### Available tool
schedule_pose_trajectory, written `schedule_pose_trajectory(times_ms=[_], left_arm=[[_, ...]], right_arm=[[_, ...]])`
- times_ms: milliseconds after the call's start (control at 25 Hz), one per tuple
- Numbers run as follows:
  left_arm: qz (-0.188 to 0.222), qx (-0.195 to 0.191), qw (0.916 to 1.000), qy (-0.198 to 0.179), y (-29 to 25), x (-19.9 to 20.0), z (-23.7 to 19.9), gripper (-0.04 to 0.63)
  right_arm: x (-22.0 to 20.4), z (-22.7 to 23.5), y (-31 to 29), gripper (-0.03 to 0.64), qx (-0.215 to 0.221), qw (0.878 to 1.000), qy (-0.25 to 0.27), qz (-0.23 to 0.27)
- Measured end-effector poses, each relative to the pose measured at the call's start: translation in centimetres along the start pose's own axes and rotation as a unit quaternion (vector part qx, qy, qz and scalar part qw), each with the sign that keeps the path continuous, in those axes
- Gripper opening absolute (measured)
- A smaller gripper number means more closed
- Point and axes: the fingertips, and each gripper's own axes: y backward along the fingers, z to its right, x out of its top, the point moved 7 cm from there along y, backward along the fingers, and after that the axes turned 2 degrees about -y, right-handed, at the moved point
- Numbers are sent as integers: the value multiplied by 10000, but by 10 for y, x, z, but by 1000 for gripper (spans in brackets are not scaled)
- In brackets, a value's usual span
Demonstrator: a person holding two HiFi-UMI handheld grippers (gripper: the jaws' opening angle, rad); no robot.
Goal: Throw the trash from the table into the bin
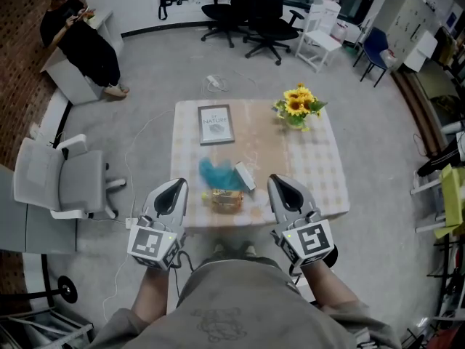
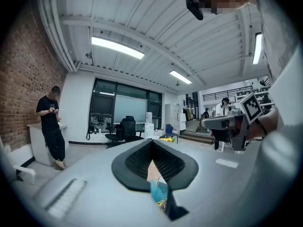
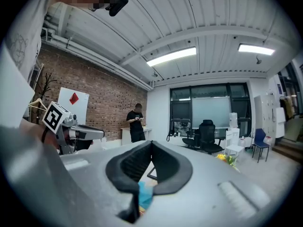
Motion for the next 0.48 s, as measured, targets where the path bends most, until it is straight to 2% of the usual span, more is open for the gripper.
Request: schedule_pose_trajectory(times_ms=[240, 480], left_arm=[[-74, 121, 9999, -23, -9, 6, 8, 7], [-108, 199, 9997, 17, -19, 5, 13, 7]], right_arm=[[1, 18, 2, 2, 47, 9999, -30, -101], [-3, 26, -6, 3, 294, 9995, -85, -125]])
